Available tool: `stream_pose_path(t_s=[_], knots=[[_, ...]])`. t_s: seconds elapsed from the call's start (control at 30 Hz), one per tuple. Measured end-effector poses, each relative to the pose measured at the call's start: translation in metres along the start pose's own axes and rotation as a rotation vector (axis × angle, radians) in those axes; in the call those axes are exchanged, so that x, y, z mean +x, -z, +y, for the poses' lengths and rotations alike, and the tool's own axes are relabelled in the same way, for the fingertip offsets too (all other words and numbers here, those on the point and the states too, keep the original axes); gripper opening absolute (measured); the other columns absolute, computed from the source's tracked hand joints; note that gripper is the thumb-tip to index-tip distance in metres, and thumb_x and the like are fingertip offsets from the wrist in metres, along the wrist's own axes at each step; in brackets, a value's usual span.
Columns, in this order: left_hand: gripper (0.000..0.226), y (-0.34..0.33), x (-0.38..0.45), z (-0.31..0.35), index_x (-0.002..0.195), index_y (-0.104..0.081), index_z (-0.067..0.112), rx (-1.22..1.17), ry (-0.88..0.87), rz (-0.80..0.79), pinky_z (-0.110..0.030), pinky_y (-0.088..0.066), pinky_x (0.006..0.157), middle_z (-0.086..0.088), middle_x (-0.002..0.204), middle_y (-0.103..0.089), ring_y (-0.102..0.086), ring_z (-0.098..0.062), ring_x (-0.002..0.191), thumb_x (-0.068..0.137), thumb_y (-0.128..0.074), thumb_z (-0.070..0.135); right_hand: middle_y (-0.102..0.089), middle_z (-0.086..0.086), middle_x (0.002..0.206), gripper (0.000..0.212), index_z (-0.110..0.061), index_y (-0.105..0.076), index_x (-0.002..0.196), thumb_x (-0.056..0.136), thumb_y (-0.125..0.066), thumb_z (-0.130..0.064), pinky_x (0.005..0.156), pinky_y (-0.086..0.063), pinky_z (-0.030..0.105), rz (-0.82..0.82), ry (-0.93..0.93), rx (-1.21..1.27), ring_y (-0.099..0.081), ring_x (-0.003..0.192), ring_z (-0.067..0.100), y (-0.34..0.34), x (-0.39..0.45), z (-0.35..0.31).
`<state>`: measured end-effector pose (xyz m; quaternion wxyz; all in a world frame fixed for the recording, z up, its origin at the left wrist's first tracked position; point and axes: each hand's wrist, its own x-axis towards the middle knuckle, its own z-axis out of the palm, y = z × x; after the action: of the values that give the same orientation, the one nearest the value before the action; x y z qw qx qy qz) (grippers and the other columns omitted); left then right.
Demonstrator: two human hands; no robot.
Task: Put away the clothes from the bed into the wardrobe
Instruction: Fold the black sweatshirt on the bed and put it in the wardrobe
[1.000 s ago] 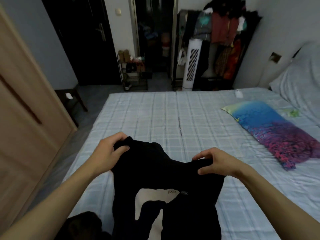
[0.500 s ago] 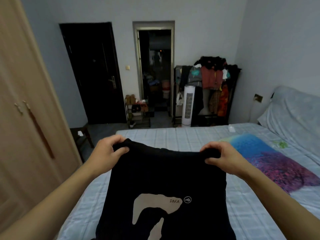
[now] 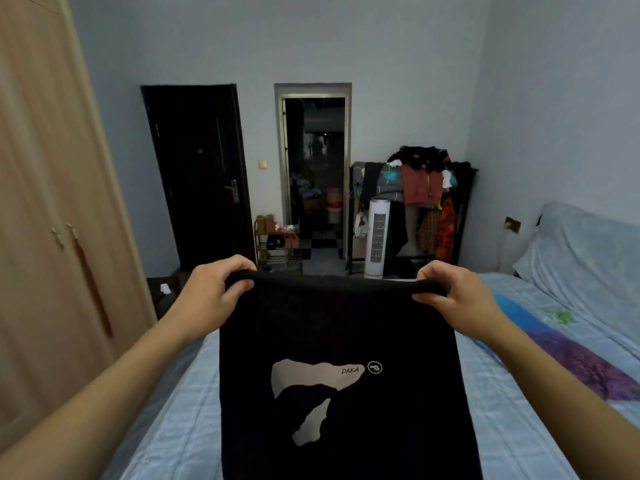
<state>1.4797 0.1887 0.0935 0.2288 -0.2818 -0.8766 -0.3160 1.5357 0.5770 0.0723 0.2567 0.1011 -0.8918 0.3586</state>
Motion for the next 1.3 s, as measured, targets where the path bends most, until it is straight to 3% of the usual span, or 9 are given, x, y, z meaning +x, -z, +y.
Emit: stream_pose_path(t_s=[0.17, 0.3, 0.47, 0.53, 0.67, 0.77, 1.0, 1.17, 1.3], knots=[[0.013, 0.013, -0.008, -0.008, 0.093, -0.068, 0.026, -0.367, 0.057, -0.12, -0.03, -0.049, 0.081, 0.003, 0.093, -0.069, -0.065, -0.013, 0.089, 0.094, -0.065, 0.014, -0.069, -0.006, 0.076, 0.029, -0.016, -0.067, 0.084, 0.079, -0.073, 0.011, 0.066, -0.047, 0.012, -0.094, -0.003, 0.323, -0.063, 0.069, 0.001, 0.009, -0.009, -0.006], [0.019, 0.016, -0.012, 0.0, 0.087, -0.071, 0.019, -0.618, 0.073, -0.159, -0.019, -0.051, 0.073, 0.0, 0.081, -0.069, -0.065, -0.011, 0.078, 0.09, -0.065, 0.001, -0.073, 0.002, 0.085, 0.032, -0.022, -0.076, 0.087, 0.08, -0.072, 0.009, 0.073, -0.052, 0.017, -0.1, 0.014, 0.391, -0.068, 0.079, 0.009, 0.014, -0.014, -0.01], [0.005, 0.017, -0.008, 0.0, 0.09, -0.069, 0.015, -0.87, 0.098, -0.274, -0.019, -0.054, 0.069, -0.004, 0.084, -0.066, -0.066, -0.011, 0.077, 0.087, -0.073, 0.017, -0.068, 0.013, 0.092, 0.033, -0.022, -0.073, 0.086, 0.083, -0.068, 0.01, 0.079, -0.051, 0.026, -0.129, 0.038, 0.455, -0.064, 0.084, 0.018, 0.016, -0.011, -0.017], [0.007, 0.018, -0.004, 0.003, 0.09, -0.068, 0.013, -0.99, 0.073, -0.345, -0.02, -0.054, 0.067, -0.006, 0.084, -0.064, -0.065, -0.012, 0.074, 0.088, -0.069, 0.006, -0.07, 0.014, 0.099, 0.027, -0.018, -0.073, 0.087, 0.082, -0.068, 0.007, 0.085, -0.05, 0.032, -0.229, 0.015, 0.57, -0.066, 0.092, 0.02, 0.021, -0.01, -0.023], [0.012, 0.02, 0.006, 0.02, 0.102, -0.061, 0.005, -1.324, -0.09, -0.759, -0.028, -0.054, 0.08, -0.011, 0.1, -0.065, -0.064, -0.017, 0.088, 0.095, -0.056, -0.003, -0.066, 0.026, 0.121, 0.009, -0.007, -0.068, 0.094, 0.086, -0.07, -0.002, 0.096, -0.051, 0.043, -0.595, -0.007, 0.926, -0.063, 0.116, 0.039, 0.03, -0.005, -0.047], [0.02, 0.011, 0.024, 0.049, 0.104, -0.063, 0.007, -1.213, -0.125, -0.84, -0.031, -0.053, 0.084, -0.012, 0.104, -0.067, -0.065, -0.02, 0.092, 0.095, -0.051, -0.005, -0.061, 0.03, 0.127, 0.015, 0.002, -0.059, 0.101, 0.093, -0.052, 0.012, 0.103, -0.047, 0.05, -0.663, 0.091, 0.849, -0.057, 0.124, 0.045, 0.012, 0.008, -0.071], [0.015, -0.012, 0.039, 0.075, 0.105, -0.063, 0.002, -0.82, -0.176, -0.589, -0.038, -0.048, 0.095, -0.015, 0.109, -0.06, -0.06, -0.023, 0.103, 0.097, -0.053, -0.005, -0.058, 0.004, 0.129, 0.018, -0.005, -0.073, 0.092, 0.083, -0.069, 0.01, 0.103, -0.045, 0.036, -0.438, 0.172, 0.683, -0.056, 0.126, 0.021, -0.022, 0.004, -0.087], [0.013, -0.021, 0.032, 0.082, 0.1, -0.072, 0.014, -0.649, -0.214, -0.466, -0.044, -0.048, 0.098, 0.001, 0.11, -0.049, -0.054, -0.014, 0.103, 0.091, -0.068, 0.023, -0.048, -0.001, 0.144, 0.019, -0.004, -0.074, 0.091, 0.078, -0.074, 0.01, 0.114, -0.04, 0.043, -0.405, 0.228, 0.718, -0.047, 0.138, 0.021, -0.032, -0.003, -0.09], [0.013, -0.031, 0.026, 0.083, 0.098, -0.075, 0.02, -0.569, -0.224, -0.325, -0.038, -0.046, 0.096, -0.002, 0.111, -0.048, -0.052, -0.009, 0.101, 0.09, -0.068, 0.028, -0.047, 0.004, 0.149, 0.021, -0.002, -0.07, 0.092, 0.079, -0.069, 0.015, 0.112, -0.04, 0.041, -0.393, 0.244, 0.738, -0.046, 0.139, 0.022, -0.038, -0.01, -0.095]])
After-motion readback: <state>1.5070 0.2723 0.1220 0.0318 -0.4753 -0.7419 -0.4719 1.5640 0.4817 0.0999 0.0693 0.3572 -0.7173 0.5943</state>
